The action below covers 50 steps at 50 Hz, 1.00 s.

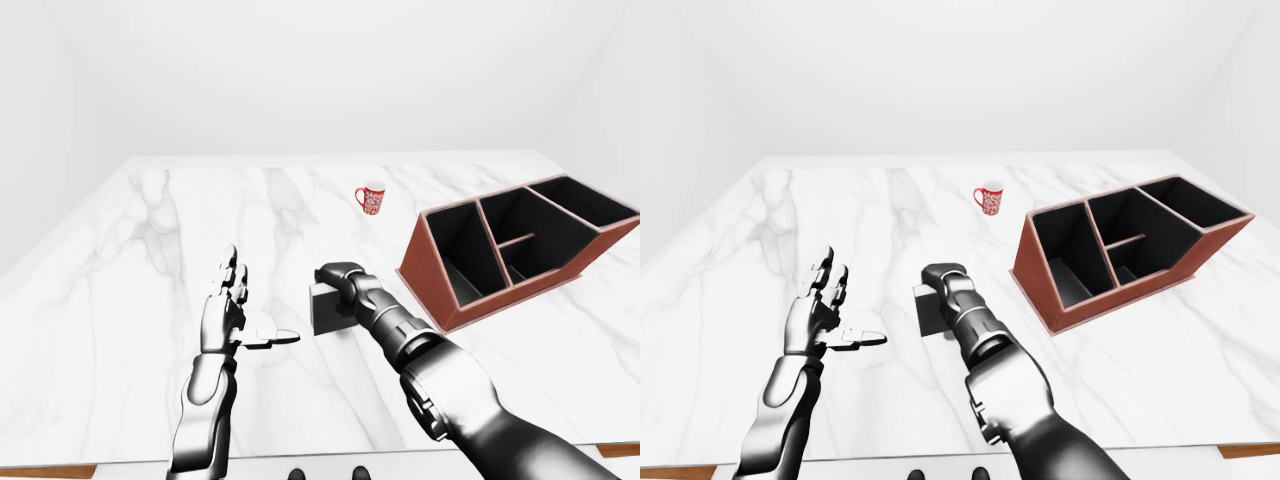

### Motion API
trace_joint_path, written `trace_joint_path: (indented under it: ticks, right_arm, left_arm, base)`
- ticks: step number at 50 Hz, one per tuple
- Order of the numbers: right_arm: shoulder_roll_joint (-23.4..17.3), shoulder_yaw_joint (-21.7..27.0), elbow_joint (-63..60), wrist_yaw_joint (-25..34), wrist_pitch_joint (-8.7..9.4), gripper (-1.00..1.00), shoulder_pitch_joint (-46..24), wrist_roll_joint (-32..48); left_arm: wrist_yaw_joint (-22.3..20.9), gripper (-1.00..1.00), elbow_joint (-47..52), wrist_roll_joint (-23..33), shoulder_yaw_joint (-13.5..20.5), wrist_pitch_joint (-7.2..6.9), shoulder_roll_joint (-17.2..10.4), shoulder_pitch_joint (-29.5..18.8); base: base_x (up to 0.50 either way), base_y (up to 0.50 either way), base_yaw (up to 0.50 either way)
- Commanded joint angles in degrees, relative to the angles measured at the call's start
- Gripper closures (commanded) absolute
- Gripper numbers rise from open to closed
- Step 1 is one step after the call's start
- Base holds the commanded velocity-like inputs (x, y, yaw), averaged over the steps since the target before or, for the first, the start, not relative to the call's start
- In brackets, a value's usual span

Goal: Pick up the book and place it in the left compartment of the caddy.

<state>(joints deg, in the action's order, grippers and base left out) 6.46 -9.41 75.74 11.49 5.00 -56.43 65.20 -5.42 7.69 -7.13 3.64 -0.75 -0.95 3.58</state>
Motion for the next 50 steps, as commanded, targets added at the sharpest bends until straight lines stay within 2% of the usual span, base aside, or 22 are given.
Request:
trace_joint_path:
  ticks: [1, 7, 8, 11, 14, 15, 16, 18, 19, 20, 21, 23, 27, 28, 32, 36, 41, 47, 50]
  right_arm:
    - [-0.5, 0.4, -0.7, -1.5, 0.00, 1.00, -0.1, 2.2]
    - [-1.1, 1.2, -4.0, -0.1, 0.00, 1.00, -0.8, 0.4]
    - [-1.3, 1.5, -4.9, -2.1, 0.00, 1.00, -0.9, 0.1]
    - [-2.0, 2.2, -7.7, -2.9, 0.00, 1.00, -1.8, -1.5]
    - [-2.9, 2.1, -12.9, 3.1, 0.00, 1.00, -1.5, -2.5]
    - [-3.3, 2.4, -15.5, 4.0, 0.00, 1.00, -1.6, -3.0]
    - [-3.4, 2.4, -17.4, 1.8, 0.00, 1.00, -1.5, -2.4]
    - [-4.2, 2.5, -22.3, 5.7, 0.00, 1.00, -0.8, -3.3]
    - [-4.3, 3.1, -24.0, 4.1, 0.00, 1.00, -0.8, -3.4]
    - [-4.8, 2.9, -26.4, 7.0, 0.00, 1.00, -0.5, -3.4]
    - [-4.9, 3.2, -28.0, 4.3, 0.00, 1.00, -0.4, -2.6]
    - [-5.9, 3.4, -31.6, 8.5, 0.00, 1.00, -0.1, -3.3]
    - [-6.9, 5.3, -38.5, 11.2, 0.00, 1.00, 0.1, -4.4]
    - [-7.4, 5.8, -41.2, 9.1, 0.00, 1.00, 0.3, -4.4]
    - [-9.3, 7.6, -49.7, 10.9, 0.00, 1.00, 1.4, -7.2]
    - [-11.6, 9.5, -57.2, 9.6, 0.00, 1.00, 2.7, -11.3]
    - [-14.0, 12.8, -67.2, 4.9, 0.00, 1.00, 5.6, -17.3]
    - [-17.5, 14.4, -75.9, 2.3, 0.00, 1.00, 9.3, -24.8]
    - [-18.9, 16.6, -80.7, 0.3, 0.00, 1.00, 11.9, -28.7]
  left_arm:
    - [0.1, -1.00, 0.2, 0.1, 0.0, -0.25, 0.0, 0.0]
    - [0.0, -1.00, 0.1, 0.0, 0.0, -0.13, 0.0, 0.0]
    - [0.0, -1.00, 0.0, 0.0, 0.0, -0.05, 0.0, 0.0]
    - [-0.1, -1.00, 0.2, 0.0, 0.1, -0.18, 0.0, 0.1]
    - [-0.1, -1.00, 0.2, 0.0, 0.1, -0.06, 0.0, 0.1]
    - [-0.1, -1.00, -0.1, 0.0, 0.1, 0.17, 0.0, 0.0]
    - [-0.1, -1.00, -0.1, 0.0, 0.1, 0.16, 0.0, 0.1]
    - [0.0, -1.00, 0.0, 0.0, 0.1, 0.04, 0.0, 0.1]
    - [-0.1, -1.00, 0.1, 0.0, 0.1, 0.07, 0.0, 0.1]
    - [0.0, -1.00, 0.1, 0.0, 0.1, 0.05, 0.0, 0.1]
    - [0.0, -1.00, 0.0, 0.0, 0.1, 0.05, 0.0, 0.1]
    - [0.0, -1.00, -0.2, 0.0, 0.1, 0.21, 0.0, 0.0]
    - [0.0, -1.00, -0.3, 0.0, 0.1, 0.29, 0.0, 0.0]
    - [0.0, -1.00, -0.4, 0.0, 0.1, 0.35, 0.0, 0.0]
    - [0.0, -1.00, -0.5, 0.1, 0.1, 0.45, 0.0, 0.0]
    - [0.1, -1.00, -0.4, 0.1, 0.1, 0.40, 0.0, 0.0]
    - [0.1, -1.00, -0.7, 0.2, 0.1, 0.61, 0.0, -0.1]
    - [0.1, -1.00, -1.3, 0.2, 0.1, 0.96, 0.0, -0.3]
    - [0.2, -1.00, -1.2, 0.2, 0.1, 0.95, 0.0, -0.2]
  base:
    - [0.00, 0.00, 0.00]
    - [0.00, 0.00, 0.00]
    - [0.00, 0.00, 0.00]
    - [0.00, 0.00, 0.00]
    - [0.00, 0.00, 0.00]
    - [0.00, 0.00, 0.00]
    - [0.00, 0.00, 0.00]
    - [0.00, 0.00, 0.00]
    - [0.00, 0.00, 0.00]
    - [0.00, 0.00, 0.00]
    - [0.00, 0.00, 0.00]
    - [0.00, 0.00, 0.00]
    - [0.00, 0.00, 0.00]
    - [0.00, 0.00, 0.00]
    - [0.00, 0.00, 0.00]
    - [0.00, 0.00, 0.00]
    - [0.00, 0.00, 0.00]
    - [0.00, 0.00, 0.00]
    - [0.00, 0.00, 0.00]
